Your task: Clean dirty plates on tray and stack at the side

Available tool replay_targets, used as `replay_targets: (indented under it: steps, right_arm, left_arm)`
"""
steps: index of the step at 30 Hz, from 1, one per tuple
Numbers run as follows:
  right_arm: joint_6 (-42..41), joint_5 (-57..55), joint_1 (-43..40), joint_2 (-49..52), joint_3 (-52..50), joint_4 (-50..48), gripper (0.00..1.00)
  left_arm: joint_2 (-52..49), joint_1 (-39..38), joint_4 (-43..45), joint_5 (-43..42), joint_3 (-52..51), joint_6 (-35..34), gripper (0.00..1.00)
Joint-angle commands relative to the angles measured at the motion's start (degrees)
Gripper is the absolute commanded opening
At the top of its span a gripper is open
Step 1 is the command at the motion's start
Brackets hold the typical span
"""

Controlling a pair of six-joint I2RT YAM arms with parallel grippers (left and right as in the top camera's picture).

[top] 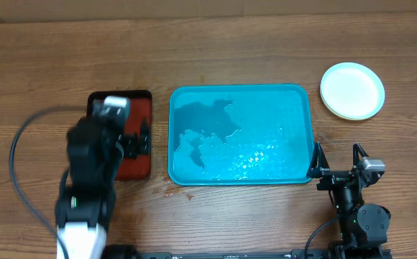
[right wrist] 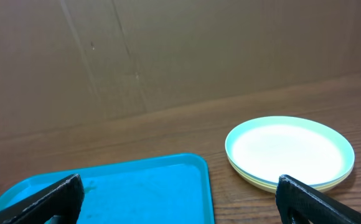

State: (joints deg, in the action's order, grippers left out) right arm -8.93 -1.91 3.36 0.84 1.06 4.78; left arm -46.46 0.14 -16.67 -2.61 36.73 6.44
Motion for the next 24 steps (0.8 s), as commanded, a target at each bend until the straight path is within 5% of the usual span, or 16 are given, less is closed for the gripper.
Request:
replay_targets:
  steps: [1,10,24]
  right_arm:
    - [0.42,-0.57,-0.26,-0.68,-0.59,-0.17,1.0]
    - [0.42,-0.57,-0.26,-0.68,-0.59,-0.2,1.0]
    - [0.42,-0.57,-0.26,-0.68,-0.59,-0.2,1.0]
  left_arm:
    - [7.52,0.26,3.85,-0.46,-6.88,-0.48,1.0]
    - [22.82,0.22,17.64,-0.39,-23.5,-2.23,1.0]
    - [39.65,0.22,22.77,4.72,-36.52,-11.65,1.0]
